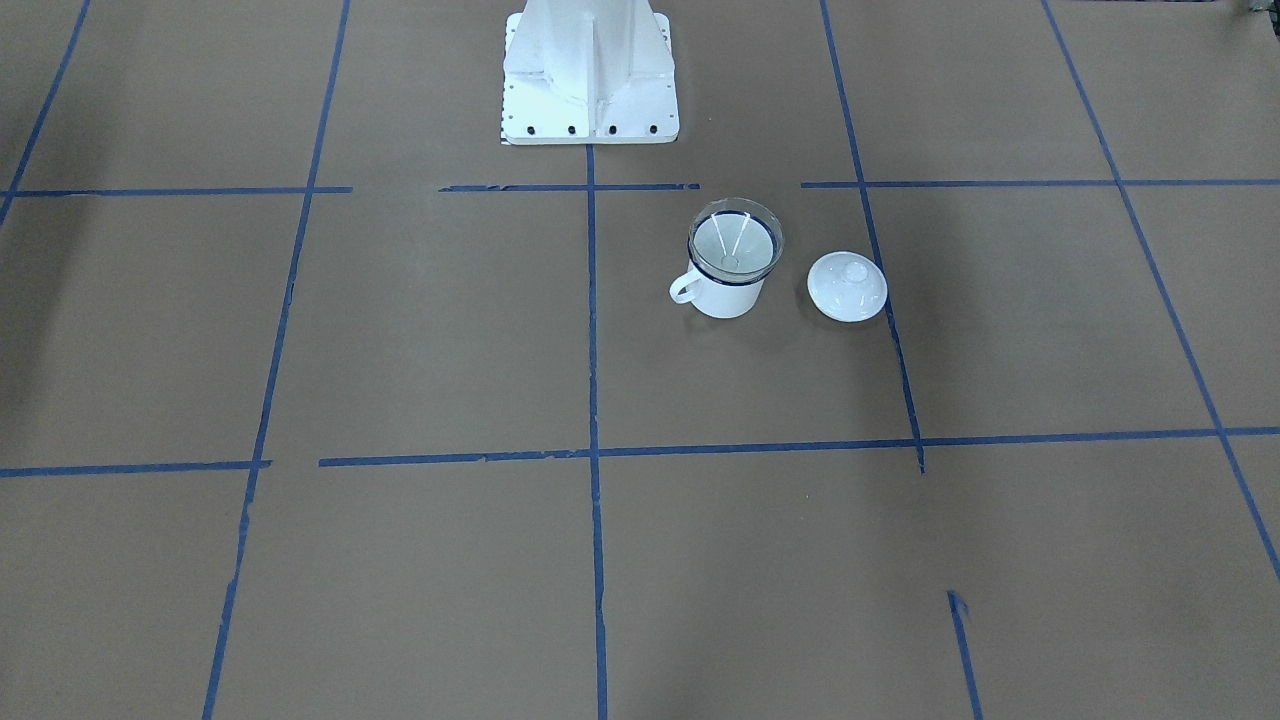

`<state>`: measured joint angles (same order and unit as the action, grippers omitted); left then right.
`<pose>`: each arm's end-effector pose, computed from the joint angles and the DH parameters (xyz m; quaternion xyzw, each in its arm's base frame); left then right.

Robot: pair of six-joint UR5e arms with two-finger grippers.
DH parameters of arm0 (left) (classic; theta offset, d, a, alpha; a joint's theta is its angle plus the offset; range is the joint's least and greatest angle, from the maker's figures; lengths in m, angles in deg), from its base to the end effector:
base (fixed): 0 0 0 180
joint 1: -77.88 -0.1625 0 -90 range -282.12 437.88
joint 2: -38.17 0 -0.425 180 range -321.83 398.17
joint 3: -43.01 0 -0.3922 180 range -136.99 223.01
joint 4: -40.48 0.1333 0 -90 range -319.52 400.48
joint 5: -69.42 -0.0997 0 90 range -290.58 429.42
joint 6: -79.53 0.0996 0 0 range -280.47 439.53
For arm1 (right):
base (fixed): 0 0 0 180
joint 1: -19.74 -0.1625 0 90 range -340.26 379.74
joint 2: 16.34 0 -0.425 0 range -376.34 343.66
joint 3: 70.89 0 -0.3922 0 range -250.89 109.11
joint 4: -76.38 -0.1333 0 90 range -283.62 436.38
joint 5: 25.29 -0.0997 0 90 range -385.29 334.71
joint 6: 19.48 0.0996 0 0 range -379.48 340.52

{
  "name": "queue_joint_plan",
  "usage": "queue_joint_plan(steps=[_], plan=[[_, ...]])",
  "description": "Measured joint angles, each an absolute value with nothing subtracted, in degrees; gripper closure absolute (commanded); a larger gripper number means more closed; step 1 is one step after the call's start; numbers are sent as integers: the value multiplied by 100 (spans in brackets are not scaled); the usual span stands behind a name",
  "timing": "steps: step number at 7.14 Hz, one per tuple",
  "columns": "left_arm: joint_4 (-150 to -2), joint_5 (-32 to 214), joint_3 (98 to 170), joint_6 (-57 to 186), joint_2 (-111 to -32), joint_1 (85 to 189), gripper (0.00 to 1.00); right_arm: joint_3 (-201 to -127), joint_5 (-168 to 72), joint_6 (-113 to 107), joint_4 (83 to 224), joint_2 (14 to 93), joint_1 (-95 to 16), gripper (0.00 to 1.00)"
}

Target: Place funnel on cup

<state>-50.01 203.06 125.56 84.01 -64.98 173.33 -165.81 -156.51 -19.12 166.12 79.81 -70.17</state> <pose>-0.1207 -0.5850 0.5983 0.0821 0.3654 0.0122 0.9271 0.0670 -0.4451 0.6701 -0.0093 -0.3520 0.0052 0.9360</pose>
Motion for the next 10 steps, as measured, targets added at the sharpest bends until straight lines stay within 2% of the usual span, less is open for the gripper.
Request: queue_joint_plan(steps=[10], plan=[[-4846, 20318, 12345, 8389, -6393, 17324, 0, -16580, -15651, -1912, 16612, 7981, -7017, 0]])
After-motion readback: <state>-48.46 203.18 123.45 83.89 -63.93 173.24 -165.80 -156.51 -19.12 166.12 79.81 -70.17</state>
